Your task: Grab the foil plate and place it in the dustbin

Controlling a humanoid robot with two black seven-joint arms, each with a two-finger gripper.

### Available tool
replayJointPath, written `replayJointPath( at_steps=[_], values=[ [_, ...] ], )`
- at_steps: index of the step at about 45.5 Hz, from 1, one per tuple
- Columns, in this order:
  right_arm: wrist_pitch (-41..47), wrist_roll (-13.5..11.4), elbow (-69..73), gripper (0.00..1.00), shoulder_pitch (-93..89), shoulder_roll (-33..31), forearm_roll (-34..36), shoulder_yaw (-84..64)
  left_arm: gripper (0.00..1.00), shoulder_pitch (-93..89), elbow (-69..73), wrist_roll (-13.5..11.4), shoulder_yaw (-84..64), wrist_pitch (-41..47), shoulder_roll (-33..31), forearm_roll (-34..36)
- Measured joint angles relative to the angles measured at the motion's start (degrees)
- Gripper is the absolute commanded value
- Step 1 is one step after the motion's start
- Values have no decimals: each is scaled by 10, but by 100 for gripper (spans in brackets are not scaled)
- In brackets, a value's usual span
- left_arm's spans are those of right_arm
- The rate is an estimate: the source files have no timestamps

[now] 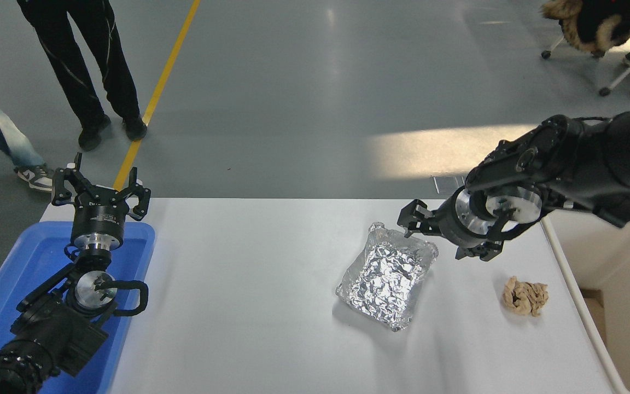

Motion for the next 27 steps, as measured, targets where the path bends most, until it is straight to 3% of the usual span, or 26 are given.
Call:
replayJointPath(
  at_steps=[27],
  values=[
    [-39, 0, -196, 97, -227, 28, -9, 23, 99, 0, 0, 0, 0, 0, 0, 0]
  ],
)
